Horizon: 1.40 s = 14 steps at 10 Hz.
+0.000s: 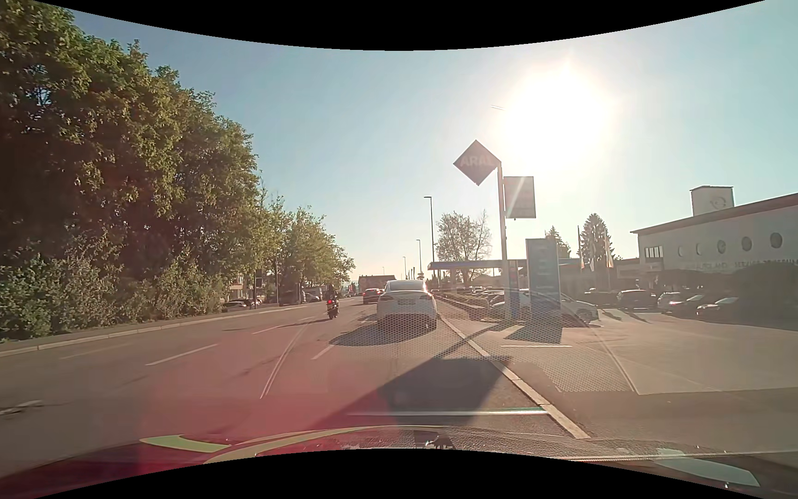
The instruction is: Follow the waypoints while adhering to traffic rules and regulations
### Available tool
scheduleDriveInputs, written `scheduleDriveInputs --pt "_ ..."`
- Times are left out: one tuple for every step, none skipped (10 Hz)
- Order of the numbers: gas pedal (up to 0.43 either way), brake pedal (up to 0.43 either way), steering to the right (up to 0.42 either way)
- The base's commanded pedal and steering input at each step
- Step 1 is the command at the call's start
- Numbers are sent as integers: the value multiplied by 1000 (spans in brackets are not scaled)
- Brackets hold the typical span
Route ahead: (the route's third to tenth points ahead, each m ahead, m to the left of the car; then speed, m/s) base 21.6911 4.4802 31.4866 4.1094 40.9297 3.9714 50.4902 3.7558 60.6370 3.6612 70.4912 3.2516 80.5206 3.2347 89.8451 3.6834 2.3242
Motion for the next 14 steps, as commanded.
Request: scheduleDriveInputs --pt "0 0 0" --pt "0 43 -1" --pt "0 165 -1" --pt "0 244 -1" --pt "0 256 -1" --pt "0 256 -1" --pt "0 256 -1" --pt "0 256 -1" --pt "0 256 -1" --pt "0 256 -1" --pt "0 256 -1" --pt "0 256 -1" --pt "0 256 -1" --pt "0 256 -1"
